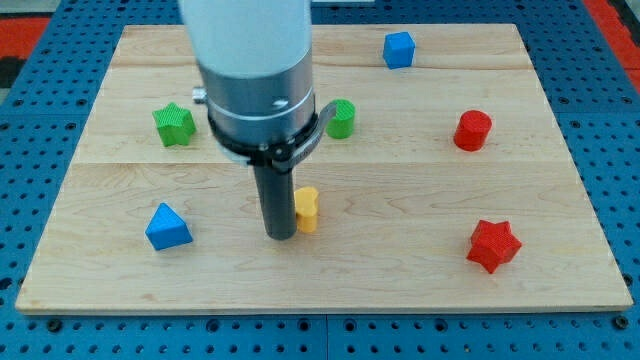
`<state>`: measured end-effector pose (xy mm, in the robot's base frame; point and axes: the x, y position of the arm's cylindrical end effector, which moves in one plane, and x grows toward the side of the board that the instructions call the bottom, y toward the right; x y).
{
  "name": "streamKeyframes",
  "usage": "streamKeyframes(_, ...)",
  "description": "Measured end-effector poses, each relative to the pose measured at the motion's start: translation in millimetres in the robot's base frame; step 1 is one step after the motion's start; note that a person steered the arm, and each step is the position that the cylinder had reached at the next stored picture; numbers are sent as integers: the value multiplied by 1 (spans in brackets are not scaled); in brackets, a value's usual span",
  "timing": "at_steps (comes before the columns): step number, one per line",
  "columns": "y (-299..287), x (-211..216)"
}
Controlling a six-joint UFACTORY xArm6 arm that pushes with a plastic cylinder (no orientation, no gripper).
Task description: Slide the yellow heart towards the green circle
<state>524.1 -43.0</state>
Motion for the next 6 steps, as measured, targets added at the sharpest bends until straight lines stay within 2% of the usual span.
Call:
streamKeyframes(1, 26, -6)
streamKeyframes(2, 13, 7)
streamKeyframes(3, 51, 6)
streamKeyframes(4, 60, -17)
streamKeyframes(5, 82, -17)
streamKeyframes(6, 145, -32)
